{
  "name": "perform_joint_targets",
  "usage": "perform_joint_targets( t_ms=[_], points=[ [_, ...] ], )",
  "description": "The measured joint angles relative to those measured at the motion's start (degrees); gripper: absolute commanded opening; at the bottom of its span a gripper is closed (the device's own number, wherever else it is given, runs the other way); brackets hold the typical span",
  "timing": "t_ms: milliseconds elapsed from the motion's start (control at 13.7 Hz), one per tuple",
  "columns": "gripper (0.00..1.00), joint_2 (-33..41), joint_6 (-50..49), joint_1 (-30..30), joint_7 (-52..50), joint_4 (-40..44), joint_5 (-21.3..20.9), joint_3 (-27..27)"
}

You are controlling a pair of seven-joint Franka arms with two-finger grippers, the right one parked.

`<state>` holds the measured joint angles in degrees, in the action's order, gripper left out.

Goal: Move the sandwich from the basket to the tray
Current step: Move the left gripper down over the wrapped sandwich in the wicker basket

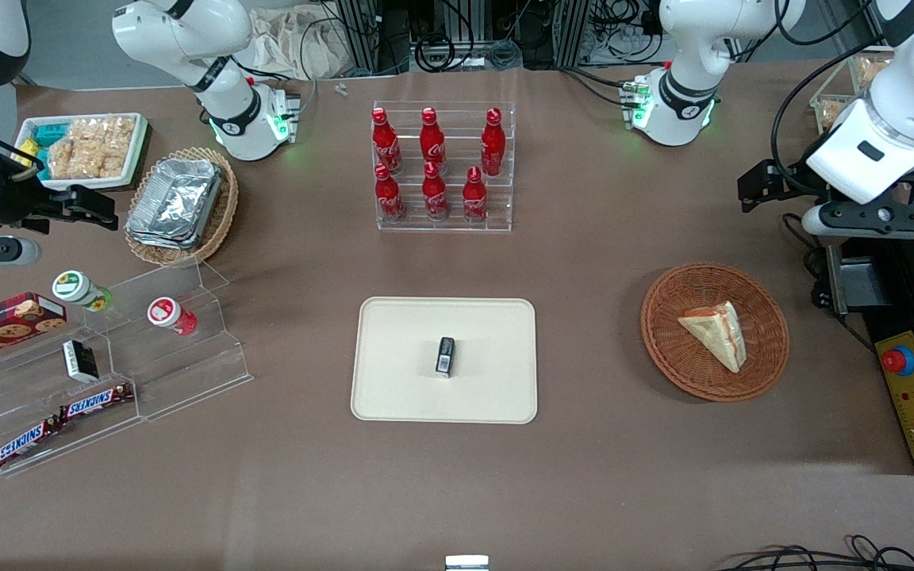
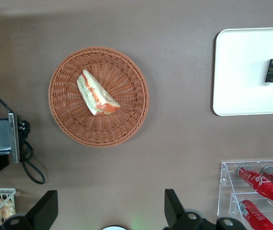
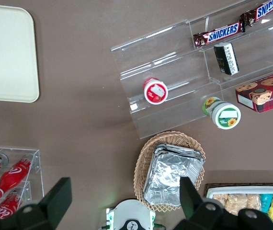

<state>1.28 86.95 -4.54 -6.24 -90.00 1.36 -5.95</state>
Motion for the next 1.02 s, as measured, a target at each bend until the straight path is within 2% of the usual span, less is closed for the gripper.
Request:
perform_joint_targets(
  t_ms=[292, 583, 802, 1021],
  points=[
    [1.00, -0.22, -0.97, -0.06, -0.45, 0.29, -0.28, 0.11],
    [1.00, -3.17, -0.89, -0.04, -13.30, -1.40, -2.57, 0.65],
    [1.00, -7.07, 7.90, -0.03, -20.30, -6.21, -2.73, 1.54],
    [1.00, -7.99, 21.67, 0.08, -24.68, -16.40, -2.77, 2.89]
  ],
)
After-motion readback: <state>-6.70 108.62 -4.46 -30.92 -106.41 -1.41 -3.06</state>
